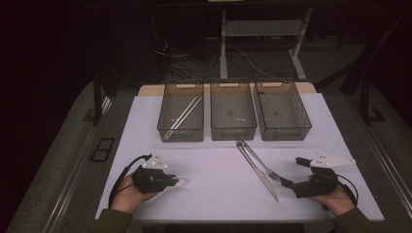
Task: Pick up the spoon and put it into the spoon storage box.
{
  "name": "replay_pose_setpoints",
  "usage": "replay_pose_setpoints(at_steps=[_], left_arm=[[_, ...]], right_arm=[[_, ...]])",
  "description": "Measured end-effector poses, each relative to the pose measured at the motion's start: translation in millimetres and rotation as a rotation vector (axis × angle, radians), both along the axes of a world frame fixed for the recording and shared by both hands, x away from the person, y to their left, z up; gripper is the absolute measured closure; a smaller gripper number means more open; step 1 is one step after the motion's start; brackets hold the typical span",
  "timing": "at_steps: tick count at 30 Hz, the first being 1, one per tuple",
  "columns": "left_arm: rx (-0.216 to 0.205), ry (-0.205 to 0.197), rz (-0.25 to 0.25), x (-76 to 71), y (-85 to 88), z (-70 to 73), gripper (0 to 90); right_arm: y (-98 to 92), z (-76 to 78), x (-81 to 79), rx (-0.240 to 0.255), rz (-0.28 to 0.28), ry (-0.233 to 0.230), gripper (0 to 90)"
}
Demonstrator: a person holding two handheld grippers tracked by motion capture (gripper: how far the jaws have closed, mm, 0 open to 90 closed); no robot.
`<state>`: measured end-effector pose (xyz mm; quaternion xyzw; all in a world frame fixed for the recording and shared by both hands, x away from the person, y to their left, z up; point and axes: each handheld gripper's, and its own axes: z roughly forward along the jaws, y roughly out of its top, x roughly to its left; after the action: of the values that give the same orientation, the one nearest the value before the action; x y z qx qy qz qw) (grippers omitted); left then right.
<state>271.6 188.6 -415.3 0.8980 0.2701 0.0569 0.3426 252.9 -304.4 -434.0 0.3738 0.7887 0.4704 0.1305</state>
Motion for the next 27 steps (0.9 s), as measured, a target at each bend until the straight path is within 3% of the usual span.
replay_pose_setpoints(at_steps=[4,15,20,27], left_arm=[[-0.007,-0.011,0.020,-0.3,-2.3,4.6,80.5],[-0.108,-0.091,0.056,2.4,-9.1,21.0,80.5],[-0.155,-0.150,0.078,4.9,-18.0,29.8,80.6],[-0.206,-0.169,0.077,15.6,-29.6,38.2,80.5]], right_arm=[[0.1,0.0,-0.2,0.000,0.001,-0.001,1.0],[0.4,-0.2,0.2,-0.002,-0.003,0.000,1.1],[0.2,-0.3,0.8,-0.004,-0.004,-0.002,1.0],[-0.1,-0.3,1.0,-0.001,-0.002,-0.004,1.0]])
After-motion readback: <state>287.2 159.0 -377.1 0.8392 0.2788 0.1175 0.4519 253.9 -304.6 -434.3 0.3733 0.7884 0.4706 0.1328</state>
